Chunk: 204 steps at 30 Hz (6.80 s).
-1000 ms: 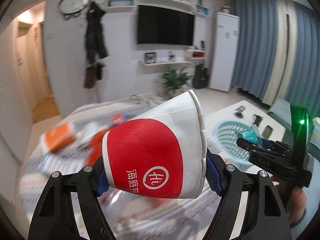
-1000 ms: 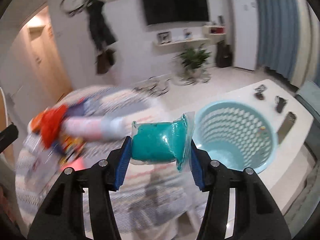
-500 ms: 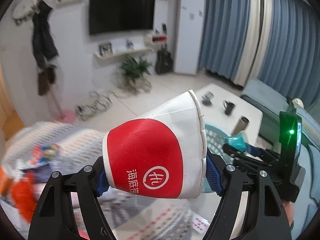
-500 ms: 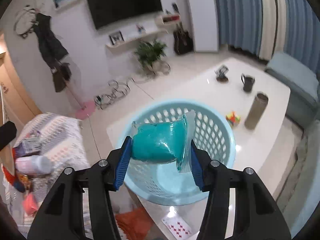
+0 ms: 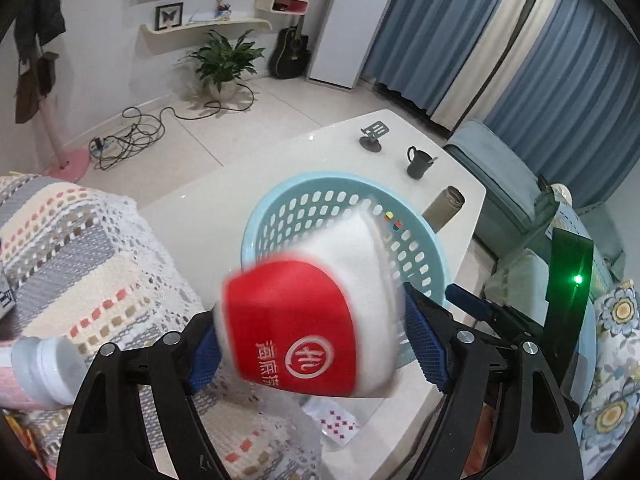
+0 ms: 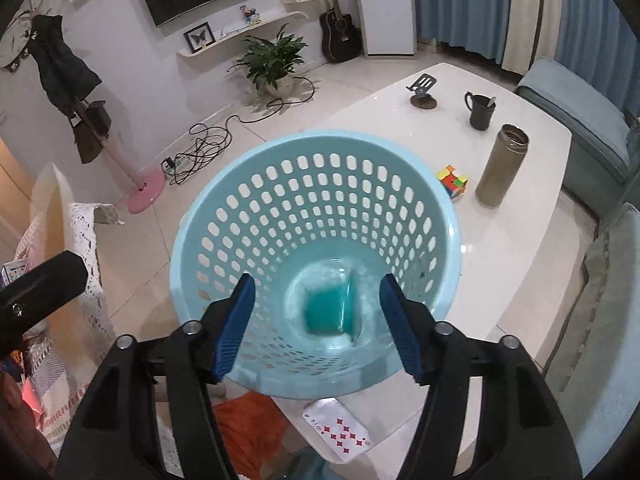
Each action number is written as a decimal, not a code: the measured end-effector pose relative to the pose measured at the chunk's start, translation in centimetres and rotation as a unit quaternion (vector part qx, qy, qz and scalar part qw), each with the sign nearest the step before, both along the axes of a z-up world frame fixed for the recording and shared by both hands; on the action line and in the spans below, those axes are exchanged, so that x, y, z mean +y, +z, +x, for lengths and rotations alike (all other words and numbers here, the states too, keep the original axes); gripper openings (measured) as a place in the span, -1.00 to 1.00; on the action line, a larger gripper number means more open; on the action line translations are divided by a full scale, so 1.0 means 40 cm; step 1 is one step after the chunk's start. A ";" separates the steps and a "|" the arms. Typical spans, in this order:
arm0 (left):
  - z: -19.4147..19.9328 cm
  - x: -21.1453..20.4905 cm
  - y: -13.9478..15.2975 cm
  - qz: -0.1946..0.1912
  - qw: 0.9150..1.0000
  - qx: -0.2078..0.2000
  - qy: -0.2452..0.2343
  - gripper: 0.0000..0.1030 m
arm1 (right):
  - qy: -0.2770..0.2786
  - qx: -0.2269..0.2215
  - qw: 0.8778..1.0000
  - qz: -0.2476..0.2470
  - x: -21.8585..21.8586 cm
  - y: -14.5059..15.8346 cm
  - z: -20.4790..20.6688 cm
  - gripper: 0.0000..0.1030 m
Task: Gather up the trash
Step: 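Carry both items over the blue basket and open both tools to drop them, then grasp the clear milk bottle with the left tool while the right tool grasps the pink clay packet, then carry the bottle and pink packet over the blue basket and release both, then move both open tools back toward the table of trash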
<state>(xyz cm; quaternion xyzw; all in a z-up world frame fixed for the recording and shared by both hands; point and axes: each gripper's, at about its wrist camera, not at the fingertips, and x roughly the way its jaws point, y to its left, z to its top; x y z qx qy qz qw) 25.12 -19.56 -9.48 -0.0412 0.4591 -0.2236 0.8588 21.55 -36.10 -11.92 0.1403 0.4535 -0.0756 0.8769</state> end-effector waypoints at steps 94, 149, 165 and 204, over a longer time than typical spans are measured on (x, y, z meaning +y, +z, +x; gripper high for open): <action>-0.504 0.706 0.013 0.034 0.984 -0.015 0.173 0.10 | 0.371 -0.046 0.927 -0.007 0.780 0.057 -0.232 0.12; 0.057 -0.071 0.010 0.009 0.999 -0.021 -0.031 0.09 | 0.010 -0.012 1.000 0.020 -0.035 -0.080 0.099 -0.10; 0.056 -0.011 0.024 -0.020 0.999 -0.037 -0.027 0.19 | -0.022 -0.020 0.999 0.012 -0.031 -0.114 0.140 0.54; -0.386 0.650 0.186 -0.025 0.967 -0.129 0.219 0.38 | -0.010 -0.105 0.985 -0.133 0.236 0.064 0.066 0.67</action>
